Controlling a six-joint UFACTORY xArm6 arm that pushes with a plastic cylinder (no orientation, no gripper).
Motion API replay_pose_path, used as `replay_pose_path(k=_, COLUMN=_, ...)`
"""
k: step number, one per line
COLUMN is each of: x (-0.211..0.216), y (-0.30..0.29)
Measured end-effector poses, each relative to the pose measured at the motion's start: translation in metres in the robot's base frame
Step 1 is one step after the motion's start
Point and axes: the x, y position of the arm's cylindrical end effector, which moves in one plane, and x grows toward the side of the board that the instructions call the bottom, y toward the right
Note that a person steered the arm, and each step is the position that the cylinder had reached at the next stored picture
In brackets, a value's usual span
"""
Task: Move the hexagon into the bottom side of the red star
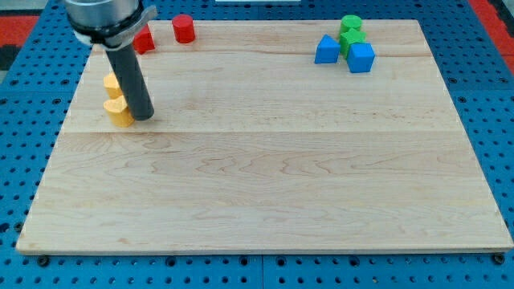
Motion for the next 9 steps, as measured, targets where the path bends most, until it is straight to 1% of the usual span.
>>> replay_pose_path(k=1, x=0.03, y=-0.006)
replay_pose_path(k=2, x=0.036, y=-0.074)
replay_pose_path(k=3, x=0.021, y=-0.095)
replay_pose_path(k=4, x=-0.005, y=-0.096)
replay_pose_path(k=6, x=-0.042, y=-0.048)
replay_pose_path(k=7, x=-0.072, y=-0.062)
replay_pose_path(k=8, x=-0.095, y=-0.048)
replay_pose_path(k=9, x=-0.114, y=-0.001)
